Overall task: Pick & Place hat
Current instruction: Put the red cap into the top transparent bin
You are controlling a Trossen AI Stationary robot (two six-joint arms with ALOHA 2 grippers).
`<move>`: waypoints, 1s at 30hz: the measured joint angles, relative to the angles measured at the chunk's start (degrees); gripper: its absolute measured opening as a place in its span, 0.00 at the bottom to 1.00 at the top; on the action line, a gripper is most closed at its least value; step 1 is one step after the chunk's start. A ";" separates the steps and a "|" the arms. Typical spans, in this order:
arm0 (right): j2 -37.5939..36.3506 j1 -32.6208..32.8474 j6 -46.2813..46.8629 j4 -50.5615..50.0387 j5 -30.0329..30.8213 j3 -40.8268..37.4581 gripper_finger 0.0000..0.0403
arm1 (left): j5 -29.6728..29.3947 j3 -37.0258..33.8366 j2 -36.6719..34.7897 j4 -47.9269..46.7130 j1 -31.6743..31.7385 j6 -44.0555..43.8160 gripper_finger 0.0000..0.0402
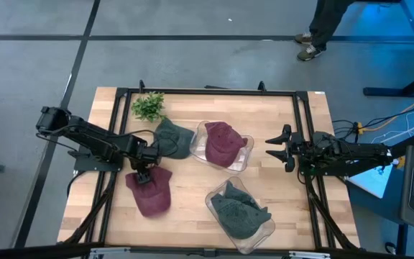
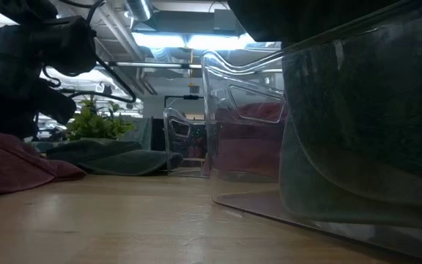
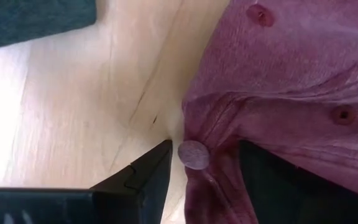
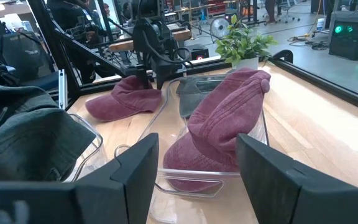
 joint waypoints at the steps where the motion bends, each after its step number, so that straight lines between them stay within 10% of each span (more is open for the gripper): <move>1: 0.00 0.00 0.00 0.00 0.00 0.00 0.53 | -0.11 -0.19 -0.01 0.17 0.00 -0.43 0.44; 30: 0.00 -0.02 0.00 0.00 0.00 0.00 0.53 | -1.53 -0.77 -1.63 1.12 -0.04 -0.21 0.12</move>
